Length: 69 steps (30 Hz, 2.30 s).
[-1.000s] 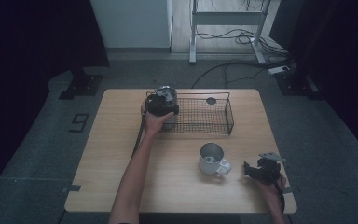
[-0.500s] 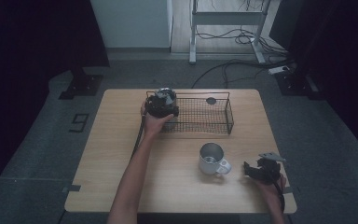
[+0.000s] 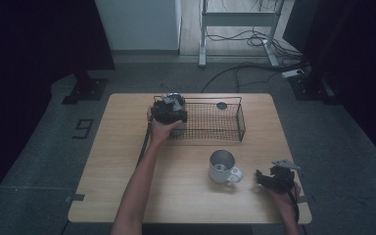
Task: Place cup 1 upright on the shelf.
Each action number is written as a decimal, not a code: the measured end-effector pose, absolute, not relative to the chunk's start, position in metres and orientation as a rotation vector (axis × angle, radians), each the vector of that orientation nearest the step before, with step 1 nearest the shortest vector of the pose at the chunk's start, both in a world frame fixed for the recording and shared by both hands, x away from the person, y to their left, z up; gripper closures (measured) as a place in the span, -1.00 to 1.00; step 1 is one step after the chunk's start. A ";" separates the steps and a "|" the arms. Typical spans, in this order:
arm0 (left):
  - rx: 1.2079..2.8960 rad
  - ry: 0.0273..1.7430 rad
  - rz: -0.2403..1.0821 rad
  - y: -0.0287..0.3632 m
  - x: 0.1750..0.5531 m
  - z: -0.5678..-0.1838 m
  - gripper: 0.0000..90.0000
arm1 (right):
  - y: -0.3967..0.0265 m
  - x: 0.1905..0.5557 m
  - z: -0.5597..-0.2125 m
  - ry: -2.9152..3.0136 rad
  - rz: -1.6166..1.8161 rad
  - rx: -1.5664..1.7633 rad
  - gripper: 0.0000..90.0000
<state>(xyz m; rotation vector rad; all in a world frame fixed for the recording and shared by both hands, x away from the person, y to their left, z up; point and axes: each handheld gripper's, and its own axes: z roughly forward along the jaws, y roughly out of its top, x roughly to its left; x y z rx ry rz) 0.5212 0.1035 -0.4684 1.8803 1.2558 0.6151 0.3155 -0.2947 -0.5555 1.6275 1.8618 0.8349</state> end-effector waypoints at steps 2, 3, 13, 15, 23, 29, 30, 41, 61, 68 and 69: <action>1.877 1.243 0.638 0.106 0.517 -0.463 -0.98 | -0.295 0.315 -0.556 1.861 0.835 1.626 -0.67; 1.870 1.242 0.640 0.107 0.515 -0.461 -0.98 | -0.295 0.315 -0.556 1.861 0.835 1.626 -0.67; 1.859 1.205 0.630 0.120 0.498 -0.448 -1.00 | -0.295 0.315 -0.555 1.861 0.837 1.630 -0.67; 1.861 1.199 0.623 0.123 0.495 -0.447 -1.00 | -0.295 0.315 -0.555 1.861 0.838 1.631 -0.67; 1.864 1.166 0.623 0.127 0.481 -0.443 -1.00 | -0.295 0.315 -0.555 1.860 0.838 1.631 -0.67; 1.873 1.146 0.614 0.132 0.467 -0.442 -0.99 | -0.295 0.315 -0.556 1.860 0.838 1.630 -0.67; 1.873 1.146 0.614 0.132 0.467 -0.442 -0.99 | -0.295 0.315 -0.556 1.860 0.838 1.630 -0.67; 1.866 1.116 0.596 0.145 0.448 -0.440 -0.97 | -0.295 0.315 -0.556 1.860 0.838 1.630 -0.67; 1.867 1.076 0.587 0.167 0.380 -0.435 -0.96 | -0.294 0.315 -0.555 1.860 0.838 1.633 -0.67; 1.875 1.079 0.567 0.179 0.359 -0.445 -0.95 | -0.294 0.315 -0.555 1.860 0.838 1.633 -0.67; 1.876 1.079 0.562 0.181 0.357 -0.447 -0.95 | -0.294 0.315 -0.555 1.860 0.838 1.633 -0.67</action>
